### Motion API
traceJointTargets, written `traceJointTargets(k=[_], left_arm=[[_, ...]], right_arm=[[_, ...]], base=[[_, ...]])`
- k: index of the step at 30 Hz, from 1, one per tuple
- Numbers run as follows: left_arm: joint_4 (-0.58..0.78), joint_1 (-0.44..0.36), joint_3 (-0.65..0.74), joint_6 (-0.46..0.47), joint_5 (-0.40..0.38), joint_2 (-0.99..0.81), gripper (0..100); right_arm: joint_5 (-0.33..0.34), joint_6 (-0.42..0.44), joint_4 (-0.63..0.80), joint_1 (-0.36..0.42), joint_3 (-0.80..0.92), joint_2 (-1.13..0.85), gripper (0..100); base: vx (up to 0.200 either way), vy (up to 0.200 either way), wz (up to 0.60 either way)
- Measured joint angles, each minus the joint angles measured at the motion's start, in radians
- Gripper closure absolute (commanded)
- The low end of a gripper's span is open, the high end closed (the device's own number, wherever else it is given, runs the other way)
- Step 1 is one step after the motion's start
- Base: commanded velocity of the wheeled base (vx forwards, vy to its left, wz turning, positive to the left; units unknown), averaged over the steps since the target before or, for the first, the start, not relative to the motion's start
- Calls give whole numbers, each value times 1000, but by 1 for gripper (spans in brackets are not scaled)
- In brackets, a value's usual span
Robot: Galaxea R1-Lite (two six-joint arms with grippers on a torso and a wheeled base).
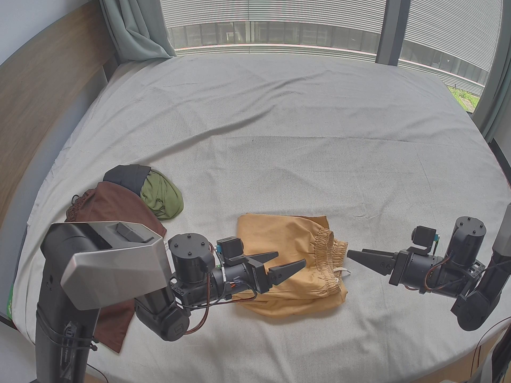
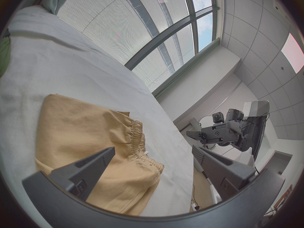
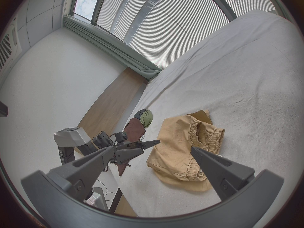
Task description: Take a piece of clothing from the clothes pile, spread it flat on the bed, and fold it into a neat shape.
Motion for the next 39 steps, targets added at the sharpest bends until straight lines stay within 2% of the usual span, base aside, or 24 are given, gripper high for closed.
traceJointTargets(k=[8, 14, 28, 39], left_arm=[[1, 59, 91, 41, -4, -95, 0], [1, 146, 164, 97, -16, -186, 0], [-1, 331, 296, 384, -85, -284, 0], [-1, 527, 364, 586, -243, -344, 0]], right_arm=[[0, -1, 1, 11, 9, 3, 0], [0, -2, 1, 20, 15, 5, 0], [-1, -2, 0, 33, 22, 11, 0], [-2, -2, 0, 37, 21, 32, 0]], base=[[0, 0, 0], [0, 0, 0], [0, 0, 0], [0, 0, 0]])
